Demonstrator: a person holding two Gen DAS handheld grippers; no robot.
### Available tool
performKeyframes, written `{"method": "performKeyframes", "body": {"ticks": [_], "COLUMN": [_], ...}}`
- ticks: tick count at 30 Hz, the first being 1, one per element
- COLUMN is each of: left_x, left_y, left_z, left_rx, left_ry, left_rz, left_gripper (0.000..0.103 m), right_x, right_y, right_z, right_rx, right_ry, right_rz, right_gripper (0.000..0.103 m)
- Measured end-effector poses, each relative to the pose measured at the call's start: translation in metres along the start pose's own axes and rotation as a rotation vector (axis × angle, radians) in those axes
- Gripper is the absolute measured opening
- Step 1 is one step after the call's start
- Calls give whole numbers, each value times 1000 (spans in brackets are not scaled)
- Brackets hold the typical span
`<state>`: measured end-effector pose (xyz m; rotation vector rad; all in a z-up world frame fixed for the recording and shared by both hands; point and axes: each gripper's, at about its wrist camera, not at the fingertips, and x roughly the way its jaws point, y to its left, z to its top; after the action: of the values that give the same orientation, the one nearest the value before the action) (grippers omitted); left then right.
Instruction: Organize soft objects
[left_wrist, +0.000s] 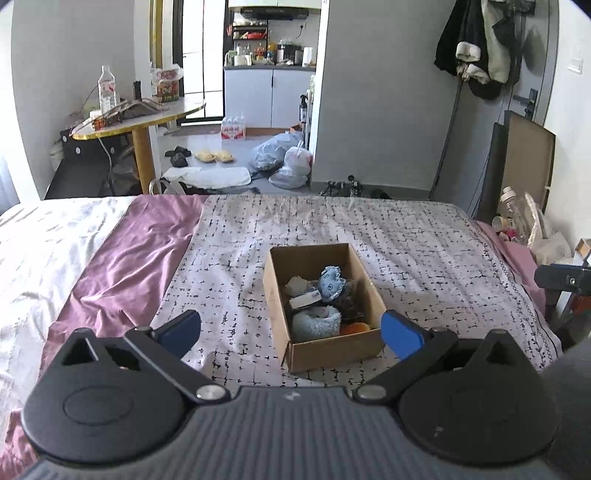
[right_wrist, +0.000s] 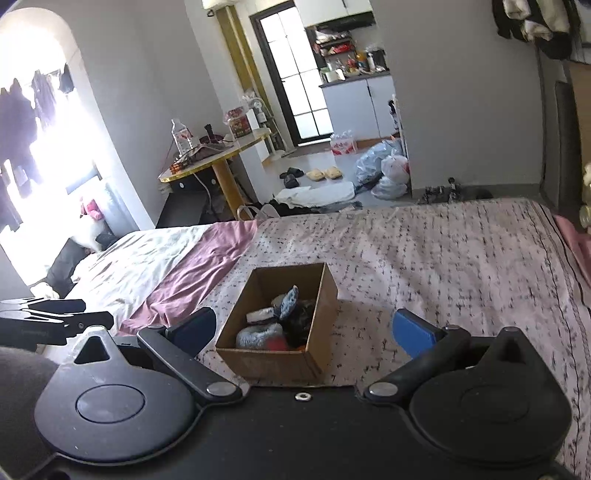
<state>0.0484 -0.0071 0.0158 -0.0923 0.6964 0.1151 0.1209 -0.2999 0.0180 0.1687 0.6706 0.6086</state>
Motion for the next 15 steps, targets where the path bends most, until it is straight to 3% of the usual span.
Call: {"method": "performKeyframes", "body": {"ticks": [7, 15], "left_x": [-7, -7], "left_y": [-5, -7], "left_z": [-11, -22], "left_rx": [10, -40], "left_ry": [2, 14], "left_rz": [-6, -65], "left_gripper": [103, 103], "right_x": [-22, -39], "right_y": [-3, -4], "right_z": [-7, -17], "right_rx": [-11, -17], "right_ry": [-4, -41], "right_rz": [-35, -79], "right_gripper": [103, 103]}}
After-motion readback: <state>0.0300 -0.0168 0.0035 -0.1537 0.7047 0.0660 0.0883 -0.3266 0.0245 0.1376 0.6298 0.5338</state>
